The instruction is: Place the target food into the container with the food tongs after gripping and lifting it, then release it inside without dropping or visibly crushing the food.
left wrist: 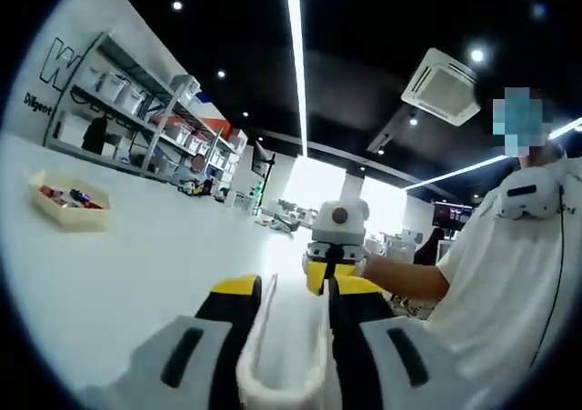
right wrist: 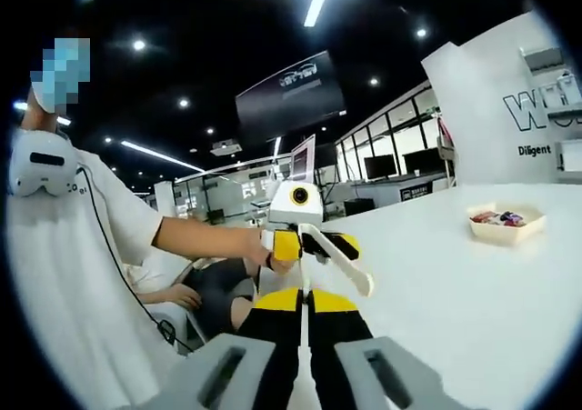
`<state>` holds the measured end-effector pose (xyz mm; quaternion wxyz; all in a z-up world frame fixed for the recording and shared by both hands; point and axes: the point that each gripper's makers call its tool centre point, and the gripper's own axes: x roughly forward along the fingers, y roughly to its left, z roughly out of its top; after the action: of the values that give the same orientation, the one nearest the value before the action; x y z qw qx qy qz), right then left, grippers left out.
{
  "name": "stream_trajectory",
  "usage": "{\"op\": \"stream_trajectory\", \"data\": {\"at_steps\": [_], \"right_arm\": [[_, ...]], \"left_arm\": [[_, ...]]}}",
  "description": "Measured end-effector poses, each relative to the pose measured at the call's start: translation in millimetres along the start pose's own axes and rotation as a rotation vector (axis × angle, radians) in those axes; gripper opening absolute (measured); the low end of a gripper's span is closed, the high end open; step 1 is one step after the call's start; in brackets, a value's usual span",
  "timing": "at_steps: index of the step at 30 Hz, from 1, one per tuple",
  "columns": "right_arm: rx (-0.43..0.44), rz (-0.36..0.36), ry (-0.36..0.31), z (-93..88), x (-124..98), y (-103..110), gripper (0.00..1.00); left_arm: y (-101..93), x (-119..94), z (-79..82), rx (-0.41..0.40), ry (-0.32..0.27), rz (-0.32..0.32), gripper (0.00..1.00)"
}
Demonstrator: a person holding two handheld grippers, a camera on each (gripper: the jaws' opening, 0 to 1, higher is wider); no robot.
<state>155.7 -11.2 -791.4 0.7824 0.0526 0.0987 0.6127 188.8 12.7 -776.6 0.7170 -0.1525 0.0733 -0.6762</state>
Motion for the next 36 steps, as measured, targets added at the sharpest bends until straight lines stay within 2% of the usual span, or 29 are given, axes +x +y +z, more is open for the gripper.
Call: {"op": "stream_trajectory", "data": {"at_steps": [6, 9, 13, 17, 20, 23, 24, 25, 26, 27, 34, 36], "right_arm": [[-0.035, -0.029, 0.005, 4.6, -3.4, -9.2, 0.0], [-0.028, -0.036, 0.02, 3.5, -4.0, -15.6, 0.0], [-0.033, -0.052, 0.04, -2.9, -4.9, -22.2, 0.0], [-0.028, -0.072, 0.052, -8.0, -7.4, -28.0, 0.0], [-0.022, -0.088, 0.063, -13.1, -6.4, -35.9, 0.0], [0.006, -0.095, 0.082, -22.2, 1.3, -46.3, 0.0], [0.009, -0.101, 0.104, -27.5, -1.1, -48.4, 0.0], [0.017, -0.098, 0.096, -27.2, -1.2, -48.1, 0.0], [0.045, -0.093, 0.06, -20.3, -2.1, -48.6, 0.0], [0.042, -0.101, 0.087, -23.1, -2.6, -51.3, 0.0], [0.021, -0.135, 0.126, -34.0, -7.4, -65.0, 0.0], [0.016, -0.157, 0.173, -44.4, -9.6, -73.2, 0.0]], "left_arm": [[2.8, -1.5, -4.2, 0.032, 0.025, 0.022, 0.24], [8.5, -2.1, -17.5, 0.058, 0.092, 0.042, 0.24], [15.0, 0.5, -25.7, 0.063, 0.118, 0.057, 0.25], [20.0, 3.2, -32.2, 0.108, 0.162, 0.072, 0.24], [35.9, 2.4, -36.2, 0.14, 0.224, 0.092, 0.24], [44.8, 5.4, -30.2, 0.134, 0.235, 0.093, 0.0], [47.7, 7.0, -26.5, 0.136, 0.226, 0.106, 0.05], [50.2, 7.5, -25.8, 0.131, 0.227, 0.123, 0.06], [57.4, 7.9, -27.7, 0.144, 0.258, 0.142, 0.04], [59.5, 8.8, -29.3, 0.153, 0.265, 0.14, 0.02], [62.3, 5.7, -37.4, 0.124, 0.286, 0.131, 0.06], [61.3, 2.7, -38.5, 0.108, 0.294, 0.143, 0.1]]}}
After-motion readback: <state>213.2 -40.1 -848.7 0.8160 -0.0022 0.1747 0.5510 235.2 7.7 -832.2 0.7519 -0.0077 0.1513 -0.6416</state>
